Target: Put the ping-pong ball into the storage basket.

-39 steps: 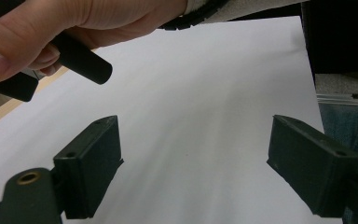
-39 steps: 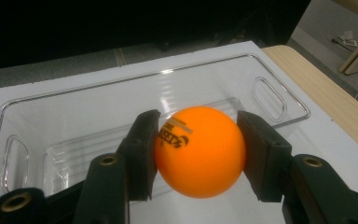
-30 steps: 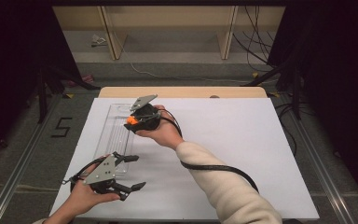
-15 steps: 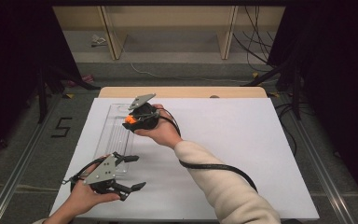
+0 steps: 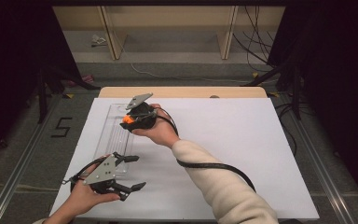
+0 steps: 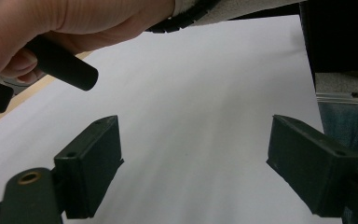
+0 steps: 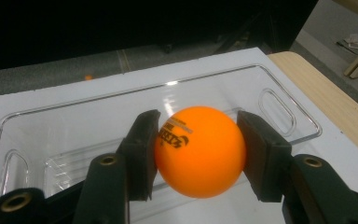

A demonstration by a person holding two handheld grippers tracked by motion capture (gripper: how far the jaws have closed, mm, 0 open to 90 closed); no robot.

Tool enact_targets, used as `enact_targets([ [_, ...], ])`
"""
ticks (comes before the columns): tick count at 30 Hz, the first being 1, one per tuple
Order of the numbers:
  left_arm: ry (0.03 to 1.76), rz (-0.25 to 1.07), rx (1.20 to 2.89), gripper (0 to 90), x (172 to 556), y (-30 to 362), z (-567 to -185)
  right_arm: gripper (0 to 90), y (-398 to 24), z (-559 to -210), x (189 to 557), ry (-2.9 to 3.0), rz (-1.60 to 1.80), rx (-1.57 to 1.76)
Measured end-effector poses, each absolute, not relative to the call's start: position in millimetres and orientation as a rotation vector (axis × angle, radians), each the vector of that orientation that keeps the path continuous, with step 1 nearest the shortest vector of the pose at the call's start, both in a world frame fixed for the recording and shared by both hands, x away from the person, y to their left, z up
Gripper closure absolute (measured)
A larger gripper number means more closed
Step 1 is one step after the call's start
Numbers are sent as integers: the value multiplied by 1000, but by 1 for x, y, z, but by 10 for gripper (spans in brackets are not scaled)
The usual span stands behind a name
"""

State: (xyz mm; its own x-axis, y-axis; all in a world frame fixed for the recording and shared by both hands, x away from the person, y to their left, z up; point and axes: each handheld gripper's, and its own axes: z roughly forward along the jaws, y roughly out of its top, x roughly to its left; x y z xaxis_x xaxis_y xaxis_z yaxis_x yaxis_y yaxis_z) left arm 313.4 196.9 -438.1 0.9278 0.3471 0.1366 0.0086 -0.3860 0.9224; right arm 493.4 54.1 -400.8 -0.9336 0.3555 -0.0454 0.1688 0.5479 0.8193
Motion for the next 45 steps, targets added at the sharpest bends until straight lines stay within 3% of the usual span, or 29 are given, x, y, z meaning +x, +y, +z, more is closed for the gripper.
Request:
enact_targets([
  [45,248,374,1949,178,313,197,-438,514,76,-403,496,2605,1332,415],
])
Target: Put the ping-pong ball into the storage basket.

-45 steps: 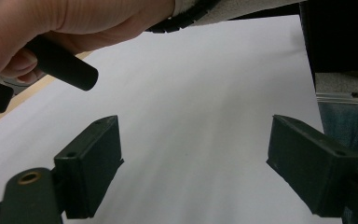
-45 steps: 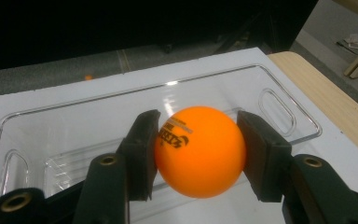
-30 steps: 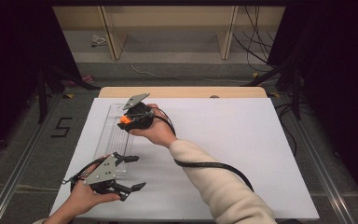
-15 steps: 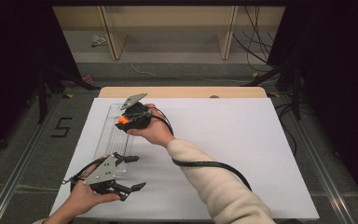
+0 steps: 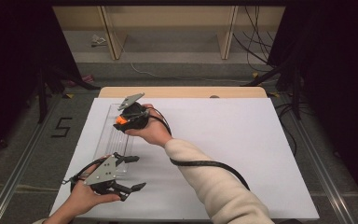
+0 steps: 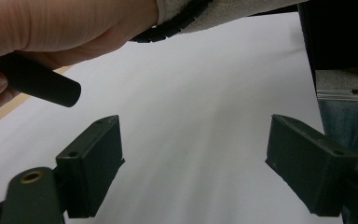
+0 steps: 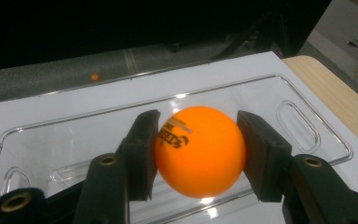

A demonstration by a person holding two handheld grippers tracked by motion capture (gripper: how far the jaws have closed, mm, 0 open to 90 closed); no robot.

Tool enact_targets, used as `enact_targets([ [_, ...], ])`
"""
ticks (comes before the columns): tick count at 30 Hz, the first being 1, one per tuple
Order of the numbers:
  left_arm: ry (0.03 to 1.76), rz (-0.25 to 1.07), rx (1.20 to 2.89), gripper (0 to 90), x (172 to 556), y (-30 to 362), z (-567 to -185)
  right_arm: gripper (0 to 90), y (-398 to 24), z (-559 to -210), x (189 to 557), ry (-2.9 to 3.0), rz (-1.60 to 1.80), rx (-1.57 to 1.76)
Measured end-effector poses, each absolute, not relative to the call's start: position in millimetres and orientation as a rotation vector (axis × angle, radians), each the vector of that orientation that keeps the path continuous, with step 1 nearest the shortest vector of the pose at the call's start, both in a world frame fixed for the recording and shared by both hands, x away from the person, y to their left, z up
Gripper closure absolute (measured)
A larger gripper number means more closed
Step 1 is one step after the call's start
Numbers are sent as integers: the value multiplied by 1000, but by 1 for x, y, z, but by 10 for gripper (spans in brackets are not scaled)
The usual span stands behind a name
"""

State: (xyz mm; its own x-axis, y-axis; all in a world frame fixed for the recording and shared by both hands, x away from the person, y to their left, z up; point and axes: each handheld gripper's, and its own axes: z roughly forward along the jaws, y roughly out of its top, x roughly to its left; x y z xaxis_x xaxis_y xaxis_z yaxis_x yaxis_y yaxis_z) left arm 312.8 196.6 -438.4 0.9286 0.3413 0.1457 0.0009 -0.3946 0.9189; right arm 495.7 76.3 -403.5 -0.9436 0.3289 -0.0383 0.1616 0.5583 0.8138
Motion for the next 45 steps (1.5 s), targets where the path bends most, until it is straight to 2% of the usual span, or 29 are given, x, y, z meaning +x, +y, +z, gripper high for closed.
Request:
enact_targets([
  [45,246,373,1949,180,313,197,-438,513,93,-413,503,2650,1294,416],
])
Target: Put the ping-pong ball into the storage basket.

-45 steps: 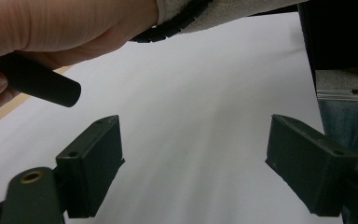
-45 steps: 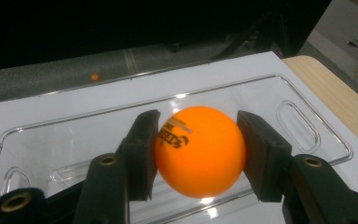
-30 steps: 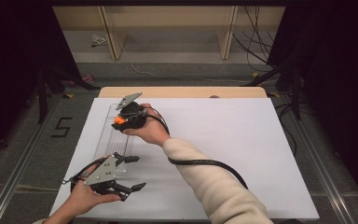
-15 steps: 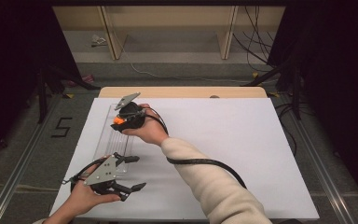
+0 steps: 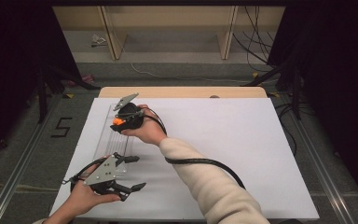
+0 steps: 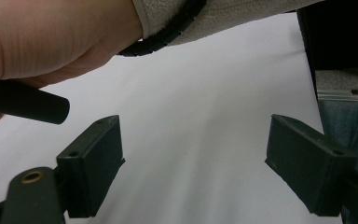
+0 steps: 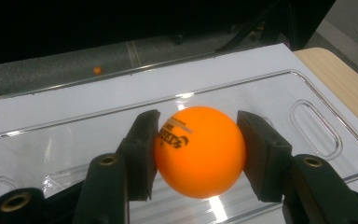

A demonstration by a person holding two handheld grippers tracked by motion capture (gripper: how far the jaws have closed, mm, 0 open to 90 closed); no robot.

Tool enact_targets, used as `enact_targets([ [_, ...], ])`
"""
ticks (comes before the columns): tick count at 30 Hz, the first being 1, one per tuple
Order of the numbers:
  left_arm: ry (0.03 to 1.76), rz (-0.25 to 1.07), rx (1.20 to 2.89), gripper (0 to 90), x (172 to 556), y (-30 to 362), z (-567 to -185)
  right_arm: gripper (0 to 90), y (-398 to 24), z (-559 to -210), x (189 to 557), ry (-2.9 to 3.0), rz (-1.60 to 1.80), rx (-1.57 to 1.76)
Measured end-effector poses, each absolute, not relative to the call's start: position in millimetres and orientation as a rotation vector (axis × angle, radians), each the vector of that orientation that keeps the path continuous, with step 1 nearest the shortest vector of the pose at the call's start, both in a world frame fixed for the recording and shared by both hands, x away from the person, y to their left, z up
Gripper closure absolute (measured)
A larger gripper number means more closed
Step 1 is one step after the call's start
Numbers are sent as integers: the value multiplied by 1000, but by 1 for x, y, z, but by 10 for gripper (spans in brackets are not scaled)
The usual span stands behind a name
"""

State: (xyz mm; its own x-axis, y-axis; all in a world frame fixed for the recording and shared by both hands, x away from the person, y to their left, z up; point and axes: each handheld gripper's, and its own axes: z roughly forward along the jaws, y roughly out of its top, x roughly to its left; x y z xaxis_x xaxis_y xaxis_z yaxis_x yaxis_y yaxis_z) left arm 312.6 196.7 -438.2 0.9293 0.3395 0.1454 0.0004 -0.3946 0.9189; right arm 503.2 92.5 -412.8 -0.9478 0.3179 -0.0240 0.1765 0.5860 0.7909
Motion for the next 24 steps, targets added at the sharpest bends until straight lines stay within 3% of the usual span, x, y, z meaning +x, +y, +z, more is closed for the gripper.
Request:
enact_targets([
  [24,245,374,1949,181,312,197,-438,512,98,-420,504,2676,1271,417],
])
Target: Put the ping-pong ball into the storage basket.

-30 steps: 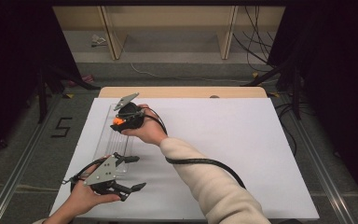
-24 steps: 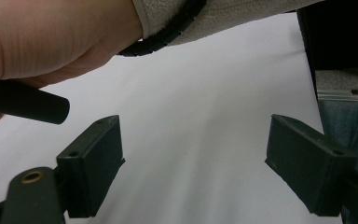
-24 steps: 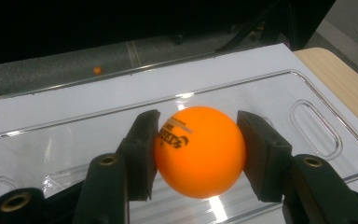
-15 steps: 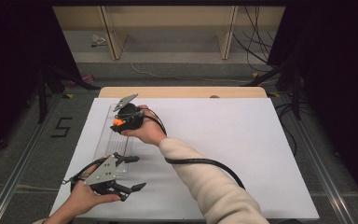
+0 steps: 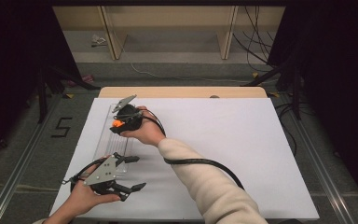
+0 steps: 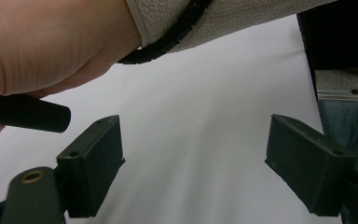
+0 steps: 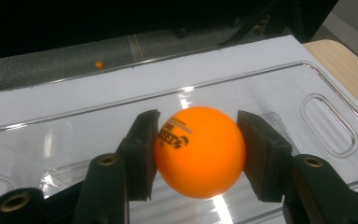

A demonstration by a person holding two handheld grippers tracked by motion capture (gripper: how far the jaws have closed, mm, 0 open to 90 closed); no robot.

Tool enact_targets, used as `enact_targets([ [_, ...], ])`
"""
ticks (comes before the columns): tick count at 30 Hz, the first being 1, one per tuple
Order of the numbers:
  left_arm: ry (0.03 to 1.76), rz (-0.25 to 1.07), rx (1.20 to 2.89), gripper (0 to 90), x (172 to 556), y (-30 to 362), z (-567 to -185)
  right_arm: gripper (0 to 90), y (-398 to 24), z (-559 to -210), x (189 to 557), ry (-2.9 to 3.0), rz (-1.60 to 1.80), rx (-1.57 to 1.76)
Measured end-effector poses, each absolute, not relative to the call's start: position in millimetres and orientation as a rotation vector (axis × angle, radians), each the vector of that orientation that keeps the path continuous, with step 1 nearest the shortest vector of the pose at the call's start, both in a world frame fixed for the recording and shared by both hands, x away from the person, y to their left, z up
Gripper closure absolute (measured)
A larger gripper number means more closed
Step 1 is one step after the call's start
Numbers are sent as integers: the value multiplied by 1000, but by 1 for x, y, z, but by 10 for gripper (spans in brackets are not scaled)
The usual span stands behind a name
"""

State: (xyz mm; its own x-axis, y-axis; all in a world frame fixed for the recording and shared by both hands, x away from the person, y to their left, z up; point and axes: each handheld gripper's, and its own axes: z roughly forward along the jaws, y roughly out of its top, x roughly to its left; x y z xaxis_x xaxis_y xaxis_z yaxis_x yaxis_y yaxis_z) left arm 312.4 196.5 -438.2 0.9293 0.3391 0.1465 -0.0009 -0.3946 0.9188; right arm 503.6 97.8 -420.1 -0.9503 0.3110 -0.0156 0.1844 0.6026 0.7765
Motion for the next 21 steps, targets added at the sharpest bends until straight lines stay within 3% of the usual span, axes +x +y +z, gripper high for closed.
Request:
enact_targets([
  [21,245,372,1949,181,312,197,-438,512,99,-425,503,2689,1258,418],
])
